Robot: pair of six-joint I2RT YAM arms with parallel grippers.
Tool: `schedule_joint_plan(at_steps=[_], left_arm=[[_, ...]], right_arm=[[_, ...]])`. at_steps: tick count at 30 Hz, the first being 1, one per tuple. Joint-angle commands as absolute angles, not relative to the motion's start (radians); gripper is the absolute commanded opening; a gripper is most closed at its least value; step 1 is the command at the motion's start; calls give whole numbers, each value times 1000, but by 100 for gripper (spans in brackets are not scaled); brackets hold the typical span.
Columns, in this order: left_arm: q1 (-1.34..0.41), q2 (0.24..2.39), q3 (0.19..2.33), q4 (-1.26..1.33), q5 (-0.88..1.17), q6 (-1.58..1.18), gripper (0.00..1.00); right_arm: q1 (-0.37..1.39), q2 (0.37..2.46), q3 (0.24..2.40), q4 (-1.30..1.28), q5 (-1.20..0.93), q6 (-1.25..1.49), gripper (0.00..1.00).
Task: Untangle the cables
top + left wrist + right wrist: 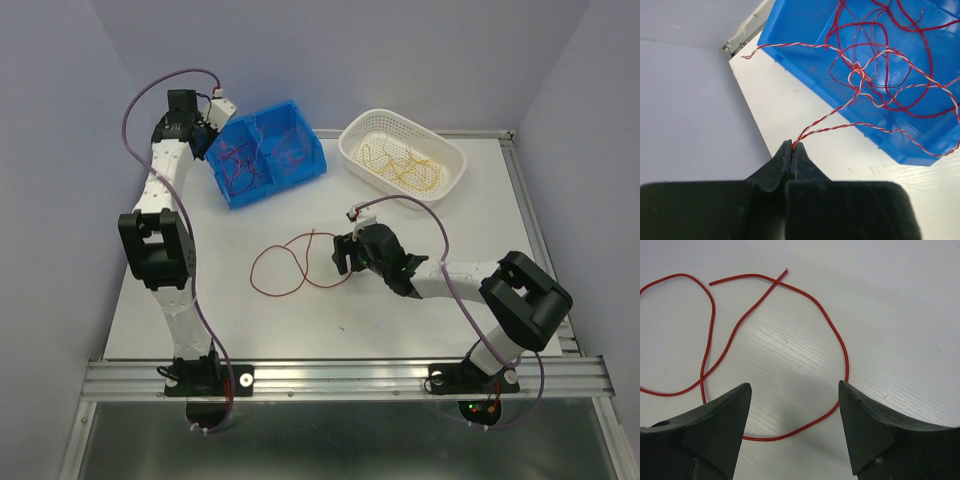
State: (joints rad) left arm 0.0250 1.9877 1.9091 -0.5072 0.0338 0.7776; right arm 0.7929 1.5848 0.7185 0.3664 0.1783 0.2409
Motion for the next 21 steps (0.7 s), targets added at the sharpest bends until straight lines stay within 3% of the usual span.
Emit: schedule_joint_plan(at_steps=[1,4,11,21], left_arm=[[63,1844,1905,-506,96,801,0],[71,1751,1865,-522,213,825,0],[68,1669,1803,-598,219,860,0],[58,1752,1845,-627,175,873,0]], right_arm=[[792,1566,712,394,187,244,76],[790,1575,722,396,184,247,76],[792,1580,729,399,155,252,76],[790,1560,718,402,137,259,76]])
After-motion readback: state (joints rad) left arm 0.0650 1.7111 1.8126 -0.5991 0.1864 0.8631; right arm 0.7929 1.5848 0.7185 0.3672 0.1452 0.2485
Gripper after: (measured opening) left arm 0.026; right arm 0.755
